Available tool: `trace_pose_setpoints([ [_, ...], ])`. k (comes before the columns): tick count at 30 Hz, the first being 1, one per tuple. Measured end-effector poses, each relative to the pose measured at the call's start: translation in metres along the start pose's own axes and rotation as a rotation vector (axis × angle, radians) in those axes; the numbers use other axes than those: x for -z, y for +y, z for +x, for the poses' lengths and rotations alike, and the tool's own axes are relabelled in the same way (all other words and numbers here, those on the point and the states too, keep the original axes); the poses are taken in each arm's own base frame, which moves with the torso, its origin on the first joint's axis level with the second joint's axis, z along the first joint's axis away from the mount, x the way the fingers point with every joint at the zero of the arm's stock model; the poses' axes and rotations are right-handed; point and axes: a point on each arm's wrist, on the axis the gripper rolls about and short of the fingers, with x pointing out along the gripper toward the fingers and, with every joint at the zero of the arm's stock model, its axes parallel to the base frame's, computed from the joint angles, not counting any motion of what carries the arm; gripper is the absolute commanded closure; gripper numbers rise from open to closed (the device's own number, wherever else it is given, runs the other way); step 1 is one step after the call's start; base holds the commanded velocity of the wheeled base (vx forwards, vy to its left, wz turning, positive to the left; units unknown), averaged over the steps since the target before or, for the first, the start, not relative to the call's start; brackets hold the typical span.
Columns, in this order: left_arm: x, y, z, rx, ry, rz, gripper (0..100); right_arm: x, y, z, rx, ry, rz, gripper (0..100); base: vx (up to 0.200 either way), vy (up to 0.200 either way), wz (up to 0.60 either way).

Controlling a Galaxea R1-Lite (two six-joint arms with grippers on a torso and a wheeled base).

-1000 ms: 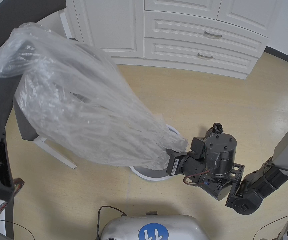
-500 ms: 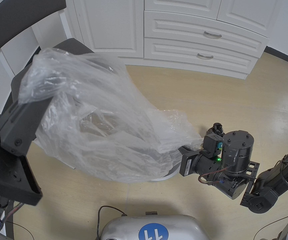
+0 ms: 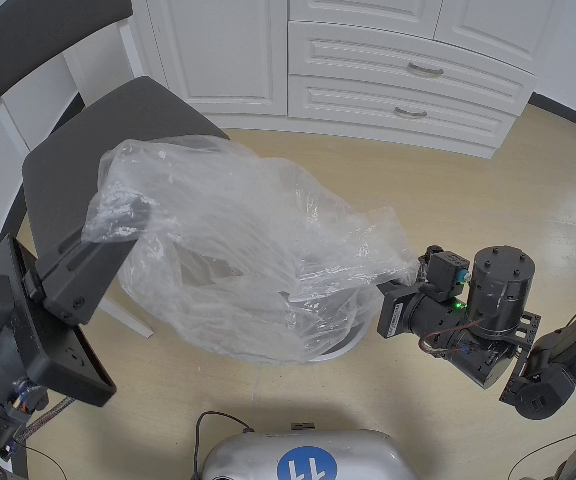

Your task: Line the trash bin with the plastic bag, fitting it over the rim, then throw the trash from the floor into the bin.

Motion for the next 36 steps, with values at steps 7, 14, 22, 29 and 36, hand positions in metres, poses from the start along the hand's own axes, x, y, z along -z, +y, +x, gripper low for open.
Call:
trace_pose_setpoints([
  [7,0.003,0.0,-0.001,0.001,0.015,0.004,100,-0.009,0.0,-0.007,0.015,-0.036,-0.005,100,0.0,0.0,0.0],
  [14,0.011,-0.002,0.001,0.001,0.05,0.009,100,-0.014,-0.001,-0.011,0.02,-0.054,-0.014,100,0.0,0.0,0.0],
  [22,0.033,-0.005,0.009,-0.014,0.147,0.009,100,-0.019,-0.004,-0.011,0.031,-0.072,-0.019,100,0.0,0.0,0.0],
  [29,0.064,0.005,0.021,-0.072,0.269,0.026,100,-0.022,-0.007,-0.011,0.063,-0.087,-0.039,100,0.0,0.0,0.0],
  [36,0.094,0.022,0.032,-0.149,0.363,0.057,100,-0.022,-0.009,-0.011,0.099,-0.091,-0.073,100,0.0,0.0,0.0],
])
